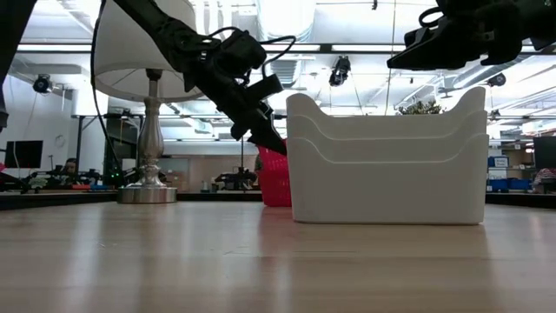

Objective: Stack baskets by color
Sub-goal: Stack the bottom red bin into the other red bins

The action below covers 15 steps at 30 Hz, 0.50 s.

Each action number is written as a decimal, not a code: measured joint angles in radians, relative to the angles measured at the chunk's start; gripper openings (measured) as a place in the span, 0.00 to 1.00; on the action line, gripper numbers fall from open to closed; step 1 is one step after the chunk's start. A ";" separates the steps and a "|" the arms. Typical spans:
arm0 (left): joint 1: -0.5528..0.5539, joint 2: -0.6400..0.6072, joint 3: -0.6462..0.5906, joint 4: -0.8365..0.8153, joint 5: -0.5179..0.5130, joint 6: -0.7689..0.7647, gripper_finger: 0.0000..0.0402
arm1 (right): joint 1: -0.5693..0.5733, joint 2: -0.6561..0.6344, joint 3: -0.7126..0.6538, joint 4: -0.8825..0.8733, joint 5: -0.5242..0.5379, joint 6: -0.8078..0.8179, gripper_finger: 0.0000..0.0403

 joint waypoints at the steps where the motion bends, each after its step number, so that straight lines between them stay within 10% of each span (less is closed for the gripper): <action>1: 0.000 0.000 0.000 0.000 0.000 0.000 0.00 | 0.000 0.000 0.000 0.000 0.000 0.000 0.16; 15: 0.000 0.000 0.000 0.000 0.001 -0.001 0.21 | 0.000 0.000 -0.009 0.000 0.000 0.033 0.16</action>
